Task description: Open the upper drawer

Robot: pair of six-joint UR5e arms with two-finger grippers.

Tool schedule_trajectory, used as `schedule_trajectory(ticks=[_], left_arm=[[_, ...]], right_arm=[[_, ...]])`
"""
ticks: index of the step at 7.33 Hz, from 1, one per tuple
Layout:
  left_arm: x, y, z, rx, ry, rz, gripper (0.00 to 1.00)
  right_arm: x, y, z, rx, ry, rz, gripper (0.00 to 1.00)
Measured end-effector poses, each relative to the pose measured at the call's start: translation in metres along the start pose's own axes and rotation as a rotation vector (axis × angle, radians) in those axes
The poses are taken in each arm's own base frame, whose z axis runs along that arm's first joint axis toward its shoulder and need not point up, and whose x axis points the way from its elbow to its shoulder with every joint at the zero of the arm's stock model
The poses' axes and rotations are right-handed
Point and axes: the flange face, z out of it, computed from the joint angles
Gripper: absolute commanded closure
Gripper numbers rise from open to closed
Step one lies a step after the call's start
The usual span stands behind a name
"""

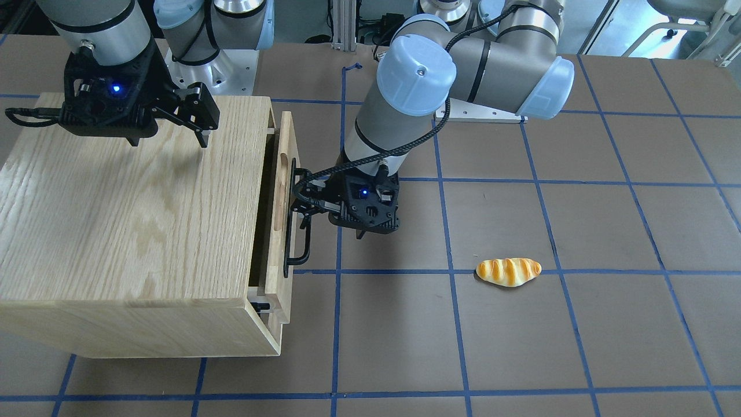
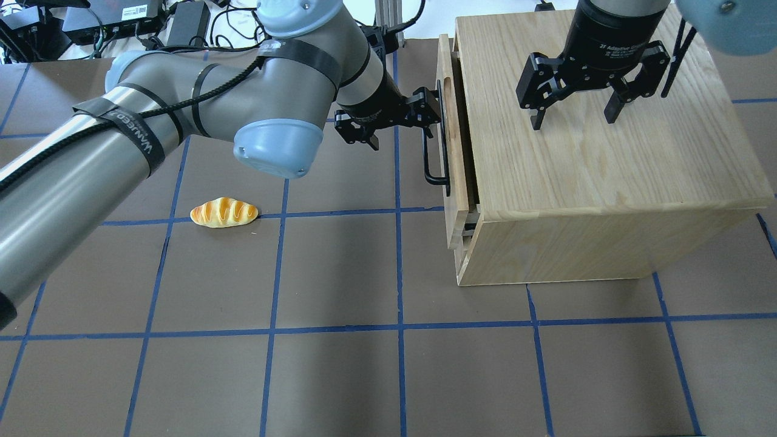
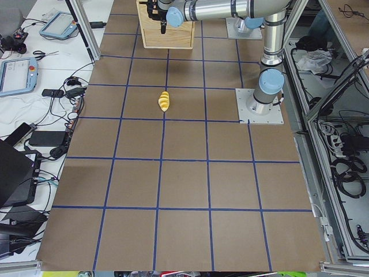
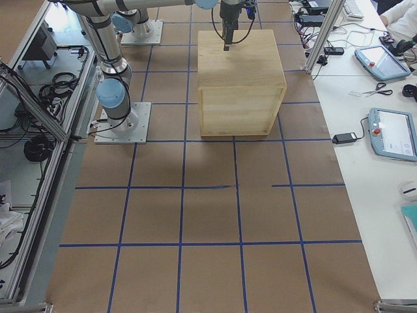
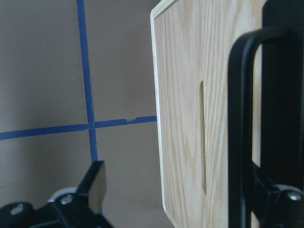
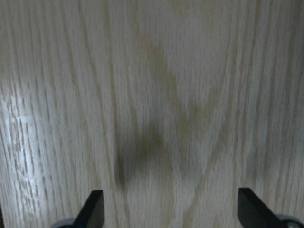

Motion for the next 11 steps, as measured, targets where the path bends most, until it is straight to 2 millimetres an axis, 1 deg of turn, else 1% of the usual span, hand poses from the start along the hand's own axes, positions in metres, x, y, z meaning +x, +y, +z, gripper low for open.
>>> schedule_trajectory(ticks=[2, 3, 7, 9, 10, 11], left_arm=[[-0.037, -0.014, -0.012, 0.015, -0.011, -0.042, 0.00], [-0.056, -0.021, -0.020, 0.028, -0.013, -0.056, 0.00], [-0.112, -0.042, -0.051, 0.077, -0.024, -0.075, 0.00], [-0.142, -0.049, -0.060, 0.091, -0.033, -0.106, 0.00], [-0.150, -0.050, -0.062, 0.091, -0.034, -0.118, 0.00], [-0.147, -0.047, -0.065, 0.086, -0.031, -0.119, 0.00]], right_arm=[[0.000, 0.000, 0.000, 0.000, 0.000, -0.001, 0.00], [0.000, 0.000, 0.000, 0.000, 0.000, 0.000, 0.00], [0.000, 0.000, 0.000, 0.000, 0.000, 0.000, 0.00], [0.000, 0.000, 0.000, 0.000, 0.000, 0.000, 0.00], [0.000, 0.000, 0.000, 0.000, 0.000, -0.001, 0.00], [0.000, 0.000, 0.000, 0.000, 0.000, 0.000, 0.00]])
